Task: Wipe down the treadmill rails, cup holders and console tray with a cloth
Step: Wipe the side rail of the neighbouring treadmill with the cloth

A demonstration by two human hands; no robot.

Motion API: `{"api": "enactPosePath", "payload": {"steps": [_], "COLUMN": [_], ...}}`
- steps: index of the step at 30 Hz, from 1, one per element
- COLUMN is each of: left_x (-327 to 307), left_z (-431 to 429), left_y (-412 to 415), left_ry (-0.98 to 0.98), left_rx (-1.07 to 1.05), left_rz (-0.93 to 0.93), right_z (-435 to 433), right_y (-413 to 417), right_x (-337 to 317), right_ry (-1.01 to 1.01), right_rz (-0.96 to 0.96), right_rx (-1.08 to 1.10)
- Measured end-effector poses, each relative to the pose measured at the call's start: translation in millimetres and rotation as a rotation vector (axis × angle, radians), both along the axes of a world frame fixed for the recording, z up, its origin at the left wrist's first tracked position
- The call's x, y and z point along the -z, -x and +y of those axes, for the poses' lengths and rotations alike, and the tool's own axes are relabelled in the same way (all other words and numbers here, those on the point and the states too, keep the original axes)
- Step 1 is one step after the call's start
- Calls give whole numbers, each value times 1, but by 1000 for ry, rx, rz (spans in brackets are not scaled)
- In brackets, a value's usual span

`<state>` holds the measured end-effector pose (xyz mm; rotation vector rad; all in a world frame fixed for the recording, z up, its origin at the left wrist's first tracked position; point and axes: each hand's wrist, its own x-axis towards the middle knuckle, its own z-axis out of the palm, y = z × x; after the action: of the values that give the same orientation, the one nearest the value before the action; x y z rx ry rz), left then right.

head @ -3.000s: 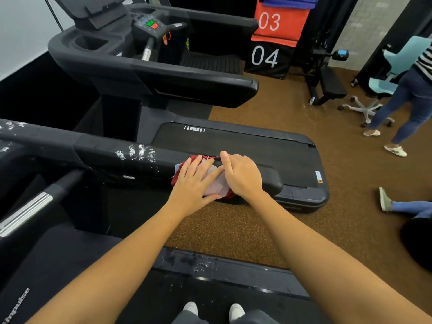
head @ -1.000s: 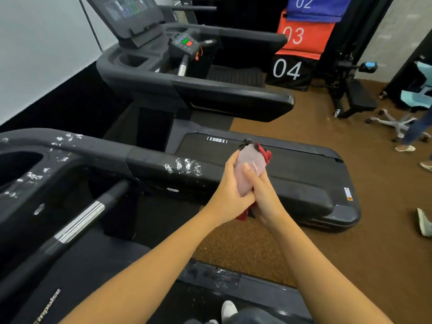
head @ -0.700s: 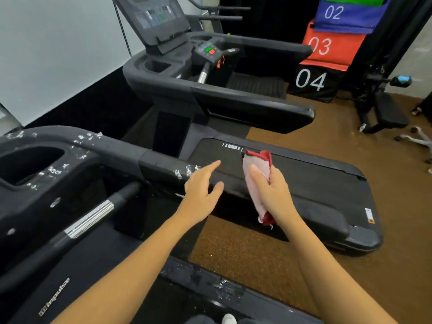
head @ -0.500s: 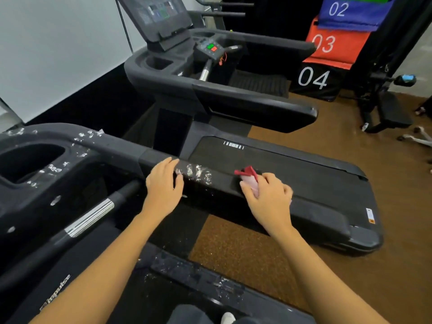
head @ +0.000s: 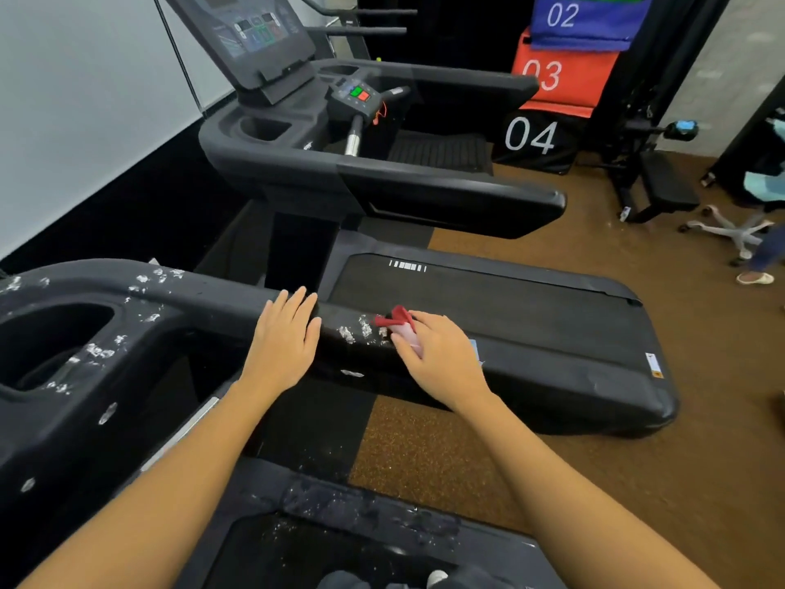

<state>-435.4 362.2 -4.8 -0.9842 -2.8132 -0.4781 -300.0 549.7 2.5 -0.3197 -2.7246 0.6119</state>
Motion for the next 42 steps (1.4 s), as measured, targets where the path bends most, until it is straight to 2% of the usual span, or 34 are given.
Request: {"api": "enactPosePath", "payload": {"steps": [4, 9, 14, 18, 21, 23, 25, 30, 33, 36, 39, 42], "left_x": [-5, 2, 6, 11, 12, 13, 13, 15, 16, 16, 17, 19], "left_z": [4, 3, 3, 2, 1, 1, 0, 2, 1, 0, 1, 2], "left_y": [18, 23, 23, 26, 26, 27, 30, 34, 35, 35, 35, 36], "left_ry": [10, -16, -78, -104, -107, -109, -96, -74, -89, -101, -94, -81], "left_rx": [74, 101, 116, 118, 124, 131, 146, 165, 174, 179, 185, 182], "left_rz": [-14, -40, -1, -16, -14, -22, -24, -3, 26, 27, 35, 45], "right_z": [18, 6, -31, -37, -28, -22, -25, -60, -65, -46, -34, -46], "right_y": [-21, -1, 26, 8, -12, -5, 14, 39, 22, 6, 19, 43], "right_x": [3, 1, 3, 7, 14, 13, 10, 2, 2, 8, 6, 3], "right_ry": [-25, -44, -45, -16, -4, 48, 18, -86, -87, -102, -41, -130], "right_rz": [25, 9, -59, -36, 64, 14, -50, -127, -71, -16, -67, -113], "right_rx": [179, 369, 257, 168, 291, 406, 444, 226, 124, 259, 418, 360]}}
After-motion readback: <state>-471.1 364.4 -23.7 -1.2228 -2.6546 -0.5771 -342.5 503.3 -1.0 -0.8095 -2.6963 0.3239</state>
